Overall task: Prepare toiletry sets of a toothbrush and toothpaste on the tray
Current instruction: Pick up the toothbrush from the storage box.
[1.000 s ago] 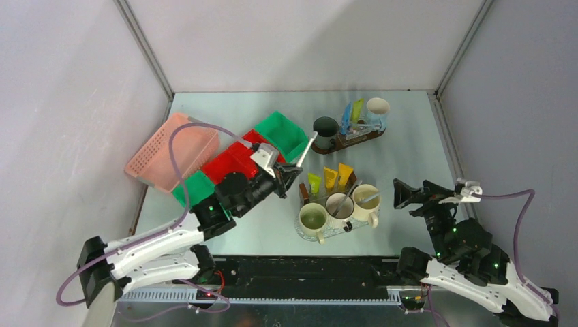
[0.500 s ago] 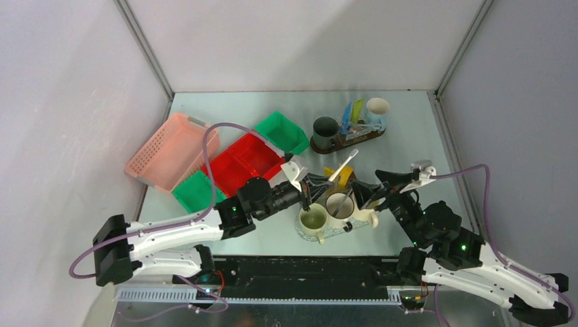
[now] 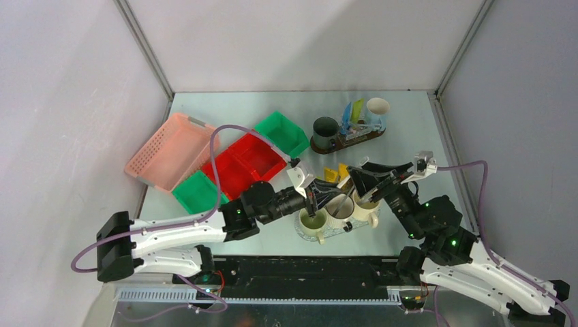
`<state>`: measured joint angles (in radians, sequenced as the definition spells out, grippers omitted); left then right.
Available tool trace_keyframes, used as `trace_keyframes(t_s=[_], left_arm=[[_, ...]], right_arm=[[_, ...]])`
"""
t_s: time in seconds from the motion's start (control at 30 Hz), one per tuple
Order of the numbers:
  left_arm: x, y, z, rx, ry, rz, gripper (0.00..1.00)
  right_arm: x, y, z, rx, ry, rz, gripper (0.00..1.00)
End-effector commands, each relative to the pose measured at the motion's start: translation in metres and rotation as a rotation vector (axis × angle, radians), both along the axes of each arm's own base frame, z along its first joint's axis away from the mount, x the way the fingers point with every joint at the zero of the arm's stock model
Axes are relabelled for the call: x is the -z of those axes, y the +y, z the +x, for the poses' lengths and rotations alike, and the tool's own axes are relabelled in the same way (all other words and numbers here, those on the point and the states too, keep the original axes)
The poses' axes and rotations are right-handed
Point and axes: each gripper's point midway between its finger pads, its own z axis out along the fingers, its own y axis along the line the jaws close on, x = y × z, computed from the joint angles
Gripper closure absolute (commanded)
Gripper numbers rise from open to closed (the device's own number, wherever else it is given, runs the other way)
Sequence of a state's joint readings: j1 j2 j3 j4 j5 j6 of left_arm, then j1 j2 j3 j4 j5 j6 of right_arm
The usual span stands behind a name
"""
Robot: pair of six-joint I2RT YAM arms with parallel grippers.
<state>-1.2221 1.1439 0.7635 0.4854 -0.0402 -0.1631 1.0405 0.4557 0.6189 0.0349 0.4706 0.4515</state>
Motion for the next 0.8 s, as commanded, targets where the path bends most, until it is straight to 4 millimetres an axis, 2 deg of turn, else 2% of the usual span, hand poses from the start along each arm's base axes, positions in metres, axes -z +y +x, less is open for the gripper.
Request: trace_keyframes(t_s=[0.0,0.17,0.2,0.23,0.27,0.3,0.37,0.4,0.43,0.47,0.5,0.53,0.6,0.67,0.7,0.77], left_arm=[[-0.034,-0.005,-0.006,0.023,-0.049,-0.079,0.91],[-0.033,-0.004,-0.004,0.014,-0.059,-0.071,0.9],[-0.031,-0.003,-0.003,0.006,-0.061,-0.062,0.9],[-0.031,-0.002,-0.002,0.001,-0.064,-0.059,0.88],[-0.028,-0.001,0.0,-0.011,-0.064,-0.047,0.87],[-0.027,0.001,0.001,-0.019,-0.064,-0.042,0.81],[-0.023,0.007,0.006,-0.059,-0.061,-0.03,0.68],[-0.023,0.01,0.008,-0.072,-0.06,-0.026,0.58],[-0.019,0.013,0.011,-0.098,-0.055,-0.018,0.53],[-0.018,0.017,0.013,-0.112,-0.053,-0.011,0.43],[-0.013,0.022,0.017,-0.143,-0.046,-0.001,0.36],[-0.012,0.027,0.017,-0.157,-0.039,0.007,0.23],[-0.004,0.039,0.022,-0.203,-0.019,0.026,0.1],[0.002,0.053,0.027,-0.262,0.011,0.034,0.04],[0.012,0.062,0.031,-0.302,0.037,0.056,0.03],[0.012,0.082,0.036,-0.37,0.078,0.044,0.01]], right_arm=[[-0.019,0.006,-0.005,-0.059,-0.022,0.093,0.48],[-0.016,0.011,-0.005,-0.093,-0.02,0.085,0.72],[-0.016,0.012,-0.005,-0.096,-0.02,0.083,0.8],[-0.015,0.012,-0.005,-0.101,-0.02,0.078,0.85],[-0.014,0.012,-0.005,-0.102,-0.019,0.074,0.97],[-0.013,0.012,-0.004,-0.101,-0.02,0.069,1.0],[-0.011,0.012,-0.003,-0.099,-0.021,0.062,1.0],[-0.01,0.012,-0.002,-0.098,-0.025,0.06,1.0],[-0.009,0.012,-0.002,-0.097,-0.03,0.055,1.0],[-0.009,0.013,-0.001,-0.094,-0.035,0.054,1.0],[-0.007,0.013,0.0,-0.091,-0.042,0.045,1.0],[-0.006,0.013,0.001,-0.088,-0.046,0.041,1.0],[-0.002,0.016,0.003,-0.087,-0.059,0.022,1.0],[0.004,0.019,0.006,-0.088,-0.069,0.002,1.0],[0.008,0.023,0.007,-0.089,-0.071,-0.007,1.0],[0.015,0.027,0.01,-0.089,-0.074,-0.016,1.0]])
